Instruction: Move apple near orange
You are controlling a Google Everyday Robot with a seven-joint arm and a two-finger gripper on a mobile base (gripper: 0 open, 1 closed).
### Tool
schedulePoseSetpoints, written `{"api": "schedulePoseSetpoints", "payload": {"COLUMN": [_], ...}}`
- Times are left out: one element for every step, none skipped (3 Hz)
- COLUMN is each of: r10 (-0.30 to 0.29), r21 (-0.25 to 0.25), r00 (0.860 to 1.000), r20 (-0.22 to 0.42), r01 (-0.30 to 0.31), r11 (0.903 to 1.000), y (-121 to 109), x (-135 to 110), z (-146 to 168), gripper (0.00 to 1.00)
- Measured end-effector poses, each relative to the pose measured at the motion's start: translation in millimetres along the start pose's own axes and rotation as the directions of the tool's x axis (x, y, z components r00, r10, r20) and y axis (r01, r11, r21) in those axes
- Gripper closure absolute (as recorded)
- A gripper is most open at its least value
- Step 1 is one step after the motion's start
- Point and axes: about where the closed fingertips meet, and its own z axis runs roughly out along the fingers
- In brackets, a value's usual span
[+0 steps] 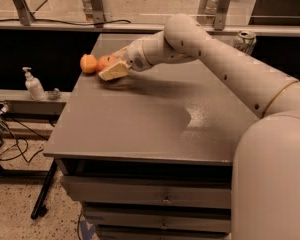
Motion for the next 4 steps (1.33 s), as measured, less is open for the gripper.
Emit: {"api": "schedulePoseSetpoints", "payload": {"r10": [0.0, 0.0, 0.0, 0.007], "r21": [0.0, 0.0, 0.0, -0.008], "r00": [1.0, 1.0, 1.0, 1.0], "r20": [0.0, 0.0, 0.0, -0.006], "r01": [0.0, 0.0, 0.0, -0.007], "r11": [1.0, 1.0, 1.0, 0.9999], "y": [0.0, 0.0, 0.0, 2.7], "x": [-0.4, -0.7, -0.7, 5.0], "z": [-0.2, -0.4, -0.4, -1.9], "gripper": [0.59, 0.36, 0.13, 0.0]}}
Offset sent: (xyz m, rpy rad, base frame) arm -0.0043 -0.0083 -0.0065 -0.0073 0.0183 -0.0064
